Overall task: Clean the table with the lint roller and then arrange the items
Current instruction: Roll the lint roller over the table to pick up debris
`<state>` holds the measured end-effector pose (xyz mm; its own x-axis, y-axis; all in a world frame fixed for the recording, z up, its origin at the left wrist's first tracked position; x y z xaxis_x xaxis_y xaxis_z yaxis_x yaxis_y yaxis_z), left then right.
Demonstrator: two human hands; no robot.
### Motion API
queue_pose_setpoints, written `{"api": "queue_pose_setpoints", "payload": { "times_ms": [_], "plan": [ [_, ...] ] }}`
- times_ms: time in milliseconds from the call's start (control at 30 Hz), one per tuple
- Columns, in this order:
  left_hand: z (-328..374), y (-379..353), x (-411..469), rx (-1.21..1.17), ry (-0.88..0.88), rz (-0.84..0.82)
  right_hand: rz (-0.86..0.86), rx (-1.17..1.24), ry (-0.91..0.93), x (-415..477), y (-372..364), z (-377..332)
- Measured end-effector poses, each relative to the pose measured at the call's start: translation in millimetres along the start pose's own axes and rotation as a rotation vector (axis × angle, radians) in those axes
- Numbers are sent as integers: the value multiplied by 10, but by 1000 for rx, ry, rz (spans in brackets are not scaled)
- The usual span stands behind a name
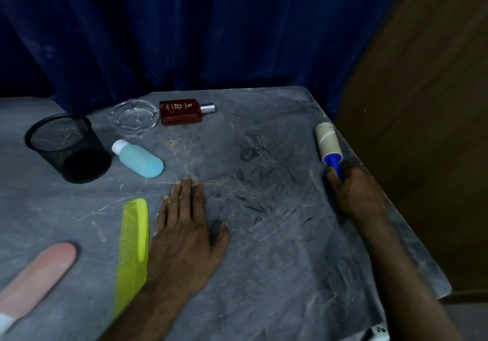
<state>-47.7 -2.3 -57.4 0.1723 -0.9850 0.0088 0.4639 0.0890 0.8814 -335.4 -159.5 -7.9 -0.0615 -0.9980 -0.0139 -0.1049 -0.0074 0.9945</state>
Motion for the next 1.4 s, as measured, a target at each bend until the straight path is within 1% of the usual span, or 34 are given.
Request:
{"api": "queue_pose_setpoints", "payload": {
  "times_ms": [267, 467, 700, 800, 1067, 1200, 1400],
  "plan": [
    [-30, -24, 5, -17, -1, 0, -5, 14, 109, -119, -74, -456],
    [-47, -51, 10, -26, -5, 14, 37, -22, 234, -321, -173, -949],
    [-31, -58, 15, -29, -5, 28, 21, -10, 371, -566, -267, -1414],
    [-21, -42, 16, -4, -9, 20, 37, -26, 421, -677, -298, -1553],
    [-10, 0, 4, 12, -31, 18, 56, -66, 488, -820, -376, -1754],
    [12, 20, -4, 2, -25, 35, 36, -31, 470, -779, -357, -1701],
    [2, 1, 3, -8, -7, 38, 39, 0, 338, -469, -237, -1299]
  ]
}}
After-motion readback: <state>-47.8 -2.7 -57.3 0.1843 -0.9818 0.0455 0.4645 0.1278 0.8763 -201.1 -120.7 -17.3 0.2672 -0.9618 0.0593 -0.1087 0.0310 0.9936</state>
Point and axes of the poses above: each hand's wrist, its own x-axis towards the middle knuckle, its own y-axis out of the back of the hand, z = x × y, the point moved 1 cm from there along x, towards the middle knuckle, and after that the axes turned 14 degrees about -x, right-handed, at the moved point
